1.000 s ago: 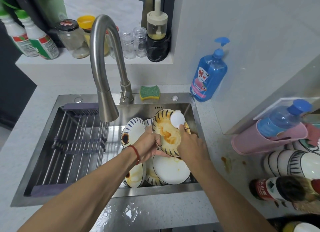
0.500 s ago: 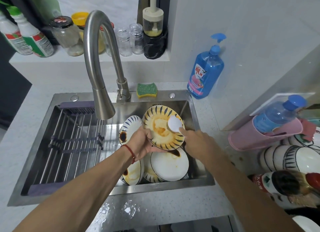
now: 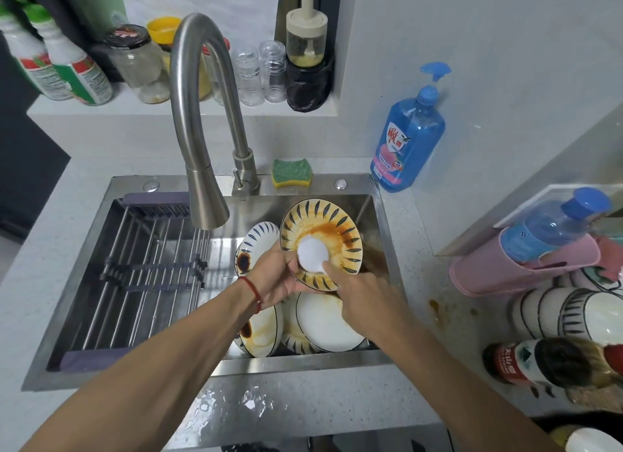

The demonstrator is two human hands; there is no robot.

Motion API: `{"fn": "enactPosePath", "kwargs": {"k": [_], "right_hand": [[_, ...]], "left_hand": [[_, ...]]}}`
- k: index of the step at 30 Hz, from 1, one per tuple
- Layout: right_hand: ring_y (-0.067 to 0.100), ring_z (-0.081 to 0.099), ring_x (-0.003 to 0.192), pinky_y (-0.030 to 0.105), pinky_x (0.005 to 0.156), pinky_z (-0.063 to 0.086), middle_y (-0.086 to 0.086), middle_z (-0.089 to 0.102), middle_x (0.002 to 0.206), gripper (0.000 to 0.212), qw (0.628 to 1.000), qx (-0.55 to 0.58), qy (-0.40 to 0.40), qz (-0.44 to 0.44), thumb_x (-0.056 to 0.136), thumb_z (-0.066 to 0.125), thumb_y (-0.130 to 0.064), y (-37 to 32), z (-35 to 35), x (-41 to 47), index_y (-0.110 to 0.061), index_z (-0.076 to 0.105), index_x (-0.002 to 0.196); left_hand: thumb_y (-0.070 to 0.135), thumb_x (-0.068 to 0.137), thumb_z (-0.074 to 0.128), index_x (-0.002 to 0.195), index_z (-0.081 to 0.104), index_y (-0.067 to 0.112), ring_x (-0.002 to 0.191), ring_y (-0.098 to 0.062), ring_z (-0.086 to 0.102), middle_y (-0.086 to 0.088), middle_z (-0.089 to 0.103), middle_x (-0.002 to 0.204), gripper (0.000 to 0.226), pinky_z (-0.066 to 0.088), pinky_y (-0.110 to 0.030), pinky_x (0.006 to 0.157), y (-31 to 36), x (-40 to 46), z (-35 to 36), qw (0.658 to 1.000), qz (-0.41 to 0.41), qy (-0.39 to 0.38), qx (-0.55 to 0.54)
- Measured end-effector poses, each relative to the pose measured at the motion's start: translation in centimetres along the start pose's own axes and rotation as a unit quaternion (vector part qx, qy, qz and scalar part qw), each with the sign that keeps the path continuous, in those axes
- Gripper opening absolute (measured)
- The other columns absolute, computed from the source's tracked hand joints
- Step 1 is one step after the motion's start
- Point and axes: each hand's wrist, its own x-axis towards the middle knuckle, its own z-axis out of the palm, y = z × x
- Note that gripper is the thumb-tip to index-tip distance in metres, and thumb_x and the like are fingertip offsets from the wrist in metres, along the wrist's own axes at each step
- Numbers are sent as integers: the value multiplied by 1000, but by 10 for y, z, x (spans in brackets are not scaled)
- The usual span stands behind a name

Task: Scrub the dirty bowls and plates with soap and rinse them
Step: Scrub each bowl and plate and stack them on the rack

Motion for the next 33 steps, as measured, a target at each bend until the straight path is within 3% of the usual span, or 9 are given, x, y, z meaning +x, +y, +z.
{"fn": "enactPosePath", "kwargs": {"k": [5,9,14,18,21,25,28,30,33], "right_hand": [[19,59,74,36,67,56,1,60,86,70,998,8,17,56,99,54,-15,19,-3,15,-34,23,159],[25,57,78,34,60,41,5,62,94,63,1000,-12,-10,-11,103,47,-17,7,5,-3,-42,23,155],[17,53,74,27,55,36,0,54,90,66,998,-37,-33,42,101,50,-15,22,4,2,-35,24,159],[21,51,78,34,61,38,4,62,98,62,998,-5,-68,7,102,46,-15,14,8,-7,-41,29,155],[17,54,78,29,62,41,2,57,95,59,996,-42,-55,47,100,49,-13,34,-2,7,-34,34,153],[11,50,79,24,62,40,0,56,100,54,995,-32,-99,-1,101,49,-13,24,-3,-1,-30,38,151],[16,59,82,31,75,55,0,57,96,52,995,-82,-39,41,101,50,-16,40,-8,12,-30,38,150],[16,61,78,32,75,58,1,56,92,60,993,-88,19,70,103,51,-21,42,-6,20,-31,27,157],[15,60,80,30,71,55,1,62,99,62,990,26,109,90,102,58,-24,39,8,22,-30,30,158]], "left_hand": [[-15,63,36,148,44,10,115,-55,65,-28,60,140,89,54,-73,84,1,-4,4,999,4,-35,-15],[-21,76,25,135,48,-3,95,-42,73,-24,66,120,65,60,-68,74,5,-5,-2,1000,11,-3,-11],[-24,74,24,132,53,20,120,-50,61,-21,63,132,78,56,-74,78,6,-6,4,999,44,-1,19],[-25,72,23,140,47,21,121,-45,61,-21,59,137,86,55,-75,75,8,-4,5,997,64,25,45],[-24,71,24,138,48,24,126,-46,56,-18,56,140,85,56,-74,76,6,-7,7,997,55,18,47],[-25,74,24,133,49,25,117,-41,62,-16,60,133,81,62,-63,67,7,-10,12,996,58,31,61],[-24,74,25,138,50,21,120,-44,62,-15,63,132,82,62,-61,71,4,-14,10,997,43,22,63],[-24,73,25,141,50,21,119,-45,63,-15,62,134,85,59,-66,75,0,-16,9,998,40,20,38],[-23,72,25,148,42,34,87,-31,74,-15,58,134,97,61,-50,56,0,-14,5,997,65,46,12]]}}
